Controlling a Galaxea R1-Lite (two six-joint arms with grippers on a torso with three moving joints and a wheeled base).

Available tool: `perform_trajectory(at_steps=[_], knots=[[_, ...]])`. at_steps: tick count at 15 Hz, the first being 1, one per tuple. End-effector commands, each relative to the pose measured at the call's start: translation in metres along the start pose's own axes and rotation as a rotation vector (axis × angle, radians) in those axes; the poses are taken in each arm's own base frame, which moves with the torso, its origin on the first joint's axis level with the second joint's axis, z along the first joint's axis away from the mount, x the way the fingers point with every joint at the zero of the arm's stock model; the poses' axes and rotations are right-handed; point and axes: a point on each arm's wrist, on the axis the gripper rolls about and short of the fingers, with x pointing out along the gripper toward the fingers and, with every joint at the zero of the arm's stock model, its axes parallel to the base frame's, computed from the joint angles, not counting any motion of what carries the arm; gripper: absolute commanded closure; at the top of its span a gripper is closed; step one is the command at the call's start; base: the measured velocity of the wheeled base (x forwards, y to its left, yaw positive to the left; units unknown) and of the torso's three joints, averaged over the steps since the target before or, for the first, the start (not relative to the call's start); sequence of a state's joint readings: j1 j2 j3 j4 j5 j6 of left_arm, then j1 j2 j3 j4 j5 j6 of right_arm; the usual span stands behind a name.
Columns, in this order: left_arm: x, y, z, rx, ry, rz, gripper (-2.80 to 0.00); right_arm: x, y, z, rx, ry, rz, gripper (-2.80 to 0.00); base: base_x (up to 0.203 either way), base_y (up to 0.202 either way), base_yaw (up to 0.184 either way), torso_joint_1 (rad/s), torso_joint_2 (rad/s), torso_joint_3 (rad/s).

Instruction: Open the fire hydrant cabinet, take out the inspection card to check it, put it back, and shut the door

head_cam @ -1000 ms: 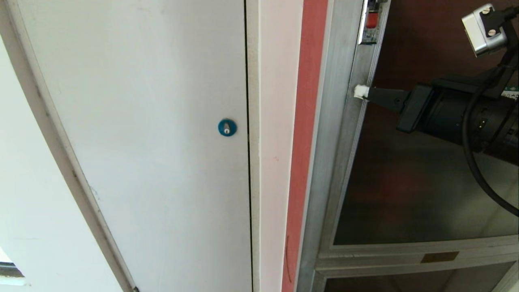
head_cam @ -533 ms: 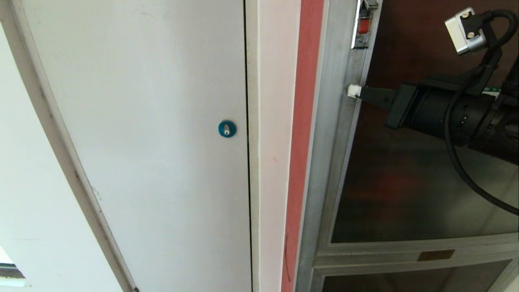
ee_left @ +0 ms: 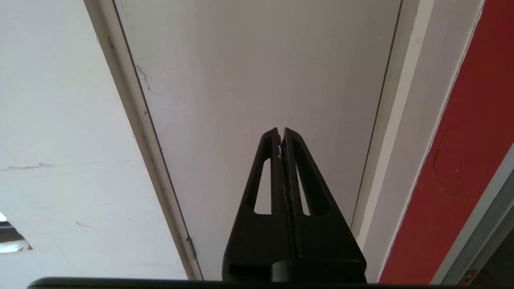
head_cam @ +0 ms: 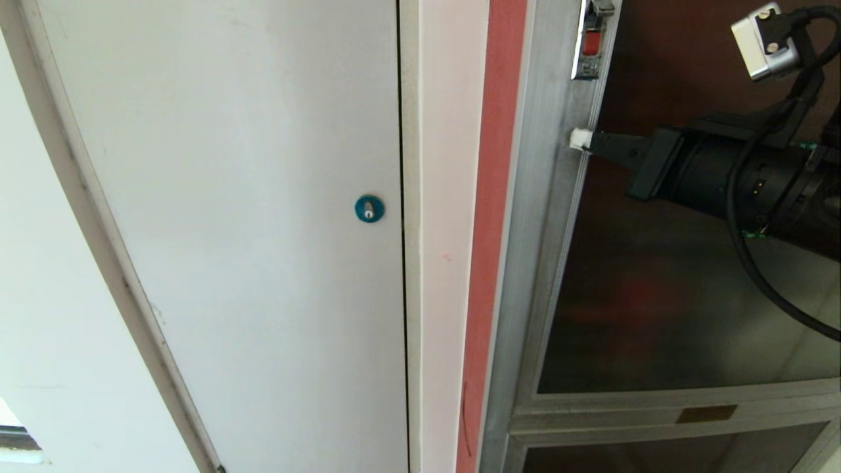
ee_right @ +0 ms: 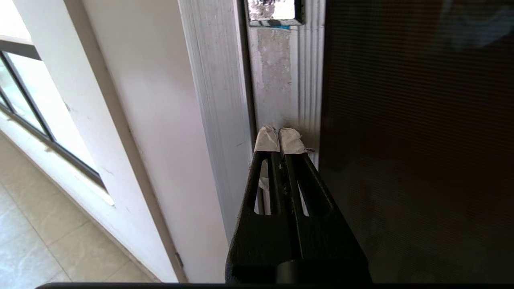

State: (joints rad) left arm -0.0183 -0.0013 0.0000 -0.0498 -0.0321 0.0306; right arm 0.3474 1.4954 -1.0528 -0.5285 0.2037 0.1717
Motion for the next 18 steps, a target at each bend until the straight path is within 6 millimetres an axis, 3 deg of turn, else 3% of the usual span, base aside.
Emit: perform_trajectory(at_steps=[1, 6, 11, 13, 18], knots=[[0.001, 0.0, -0.006, -0.001, 0.021, -0.001, 0.0, -0.021, 0.013, 0.009, -0.005, -0.033, 0.036, 0.0, 0.0, 0.0, 0.0, 0.0, 0.0, 0.0], [0.001, 0.0, -0.006, -0.001, 0.021, -0.001, 0.0, -0.06, 0.035, 0.04, -0.02, -0.159, 0.108, 0.0, 0.0, 0.0, 0.0, 0.0, 0.0, 0.0], [0.001, 0.0, -0.006, -0.001, 0.022, -0.001, 0.0, -0.075, 0.043, 0.079, -0.034, -0.24, 0.125, 0.0, 0.0, 0.0, 0.0, 0.0, 0.0, 0.0], [0.001, 0.0, -0.006, -0.001, 0.022, -0.001, 0.0, -0.066, 0.045, 0.095, -0.036, -0.249, 0.127, 0.0, 0.0, 0.0, 0.0, 0.0, 0.0, 0.0], [0.001, 0.0, -0.006, -0.001, 0.02, -0.001, 0.0, -0.025, 0.045, 0.123, -0.034, -0.245, 0.129, 0.0, 0.0, 0.0, 0.0, 0.0, 0.0, 0.0]])
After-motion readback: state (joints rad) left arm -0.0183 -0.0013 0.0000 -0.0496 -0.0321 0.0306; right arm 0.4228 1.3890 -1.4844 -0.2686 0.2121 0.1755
